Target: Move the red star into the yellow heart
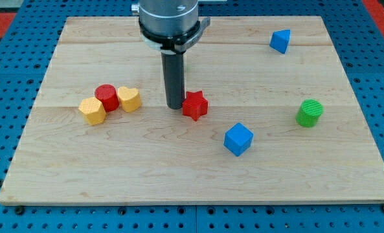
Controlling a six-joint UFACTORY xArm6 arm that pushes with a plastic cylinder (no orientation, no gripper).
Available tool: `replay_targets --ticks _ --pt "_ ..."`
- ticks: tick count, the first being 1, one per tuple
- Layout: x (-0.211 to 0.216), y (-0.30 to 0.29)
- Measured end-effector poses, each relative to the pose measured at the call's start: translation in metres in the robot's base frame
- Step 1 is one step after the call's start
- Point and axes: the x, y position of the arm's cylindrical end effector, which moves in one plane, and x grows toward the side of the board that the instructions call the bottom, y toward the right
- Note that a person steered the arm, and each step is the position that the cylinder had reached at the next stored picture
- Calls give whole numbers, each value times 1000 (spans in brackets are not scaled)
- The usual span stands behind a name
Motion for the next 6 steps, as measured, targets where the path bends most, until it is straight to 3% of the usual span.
replay_targets --ticks 1,2,3,5,6 --pt "-38 19" --pt "-49 62" --pt "-22 88" --pt "3 -17" --pt "7 -10"
